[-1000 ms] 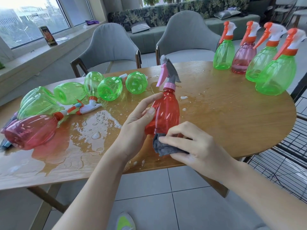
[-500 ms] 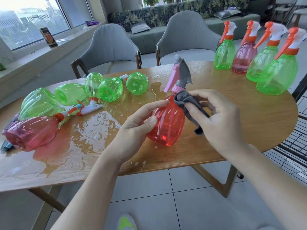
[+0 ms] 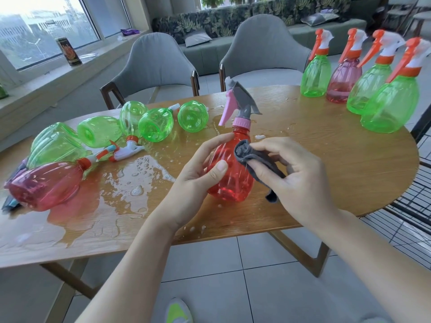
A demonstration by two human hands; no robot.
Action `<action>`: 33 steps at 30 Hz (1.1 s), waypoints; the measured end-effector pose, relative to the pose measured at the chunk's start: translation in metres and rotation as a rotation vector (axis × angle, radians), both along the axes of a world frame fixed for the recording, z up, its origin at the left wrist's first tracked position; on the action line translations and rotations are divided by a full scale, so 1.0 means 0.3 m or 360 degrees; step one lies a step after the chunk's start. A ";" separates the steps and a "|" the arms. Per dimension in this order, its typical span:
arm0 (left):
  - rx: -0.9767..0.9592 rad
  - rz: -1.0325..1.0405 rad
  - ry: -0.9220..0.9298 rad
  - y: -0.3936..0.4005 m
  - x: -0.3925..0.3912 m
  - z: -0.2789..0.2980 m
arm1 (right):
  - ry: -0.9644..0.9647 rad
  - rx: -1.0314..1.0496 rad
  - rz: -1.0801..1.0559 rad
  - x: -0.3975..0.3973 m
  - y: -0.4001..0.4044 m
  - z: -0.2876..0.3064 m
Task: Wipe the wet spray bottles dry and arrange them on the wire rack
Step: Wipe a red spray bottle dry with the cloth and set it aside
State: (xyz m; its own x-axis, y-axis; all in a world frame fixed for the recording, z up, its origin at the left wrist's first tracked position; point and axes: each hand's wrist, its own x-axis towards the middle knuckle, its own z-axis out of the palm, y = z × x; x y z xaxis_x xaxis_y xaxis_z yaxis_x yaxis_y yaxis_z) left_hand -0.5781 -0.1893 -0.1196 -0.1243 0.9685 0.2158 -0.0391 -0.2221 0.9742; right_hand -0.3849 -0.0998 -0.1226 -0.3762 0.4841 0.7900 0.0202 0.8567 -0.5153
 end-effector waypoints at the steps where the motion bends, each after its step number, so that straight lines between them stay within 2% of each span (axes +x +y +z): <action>1: 0.0011 0.0021 0.0007 0.003 -0.001 -0.006 | -0.0028 0.0036 0.0024 0.001 -0.005 -0.006; 8: -0.0012 0.0051 -0.0162 0.015 0.009 0.003 | -0.0275 0.0348 0.0199 0.002 -0.045 -0.079; 15: -0.0043 -0.0029 -0.0090 0.003 -0.002 0.016 | -0.0325 0.0553 0.0103 0.006 -0.029 -0.060; 20: -0.0065 -0.0057 -0.0003 -0.005 -0.014 0.015 | -0.0109 0.0409 -0.0129 -0.007 0.009 -0.009; 26: -0.0056 -0.0044 0.0159 -0.013 -0.013 0.010 | 0.0083 -0.0051 -0.0252 -0.006 0.041 0.031; 33: -0.0021 0.0136 0.0339 -0.020 -0.014 0.016 | -0.0051 0.0016 -0.0057 -0.007 0.001 -0.016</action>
State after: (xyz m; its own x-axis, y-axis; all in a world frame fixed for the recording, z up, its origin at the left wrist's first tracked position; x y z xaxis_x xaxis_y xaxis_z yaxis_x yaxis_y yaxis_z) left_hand -0.5824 -0.1953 -0.1148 -0.1587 0.9593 0.2336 0.1859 -0.2033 0.9613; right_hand -0.3872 -0.0993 -0.1274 -0.3839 0.4895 0.7829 0.0671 0.8605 -0.5051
